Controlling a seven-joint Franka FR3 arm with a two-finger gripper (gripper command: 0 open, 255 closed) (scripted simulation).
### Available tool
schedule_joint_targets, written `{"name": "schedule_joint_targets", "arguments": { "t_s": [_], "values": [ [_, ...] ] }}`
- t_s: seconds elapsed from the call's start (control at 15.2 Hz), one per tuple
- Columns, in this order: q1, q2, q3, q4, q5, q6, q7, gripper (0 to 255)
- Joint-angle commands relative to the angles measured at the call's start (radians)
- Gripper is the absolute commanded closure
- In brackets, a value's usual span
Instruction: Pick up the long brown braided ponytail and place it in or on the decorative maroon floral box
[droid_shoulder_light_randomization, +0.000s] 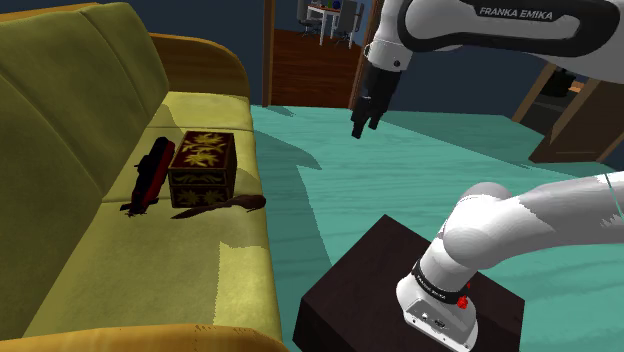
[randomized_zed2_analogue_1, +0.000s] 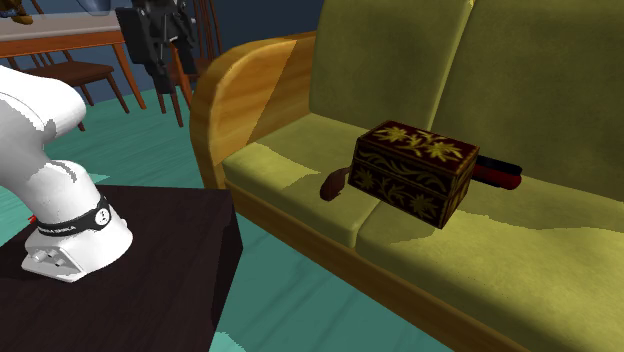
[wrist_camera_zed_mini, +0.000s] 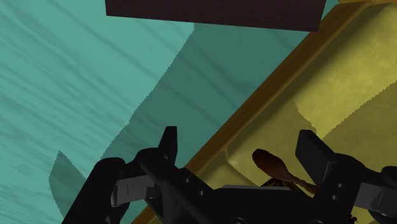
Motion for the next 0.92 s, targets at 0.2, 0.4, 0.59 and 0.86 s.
{"name": "schedule_joint_targets", "arguments": {
  "t_s": [0.2, 0.4, 0.59, 0.86],
  "values": [
    [0.023, 0.071, 0.024, -0.024, -0.003, 0.109, -0.016, 0],
    [0.045, 0.152, 0.049, -0.036, -0.009, 0.216, -0.029, 0],
    [0.063, 0.242, 0.074, -0.037, -0.019, 0.320, -0.039, 0],
    [0.082, 0.372, 0.110, -0.021, -0.043, 0.450, -0.045, 0]
  ]
}}
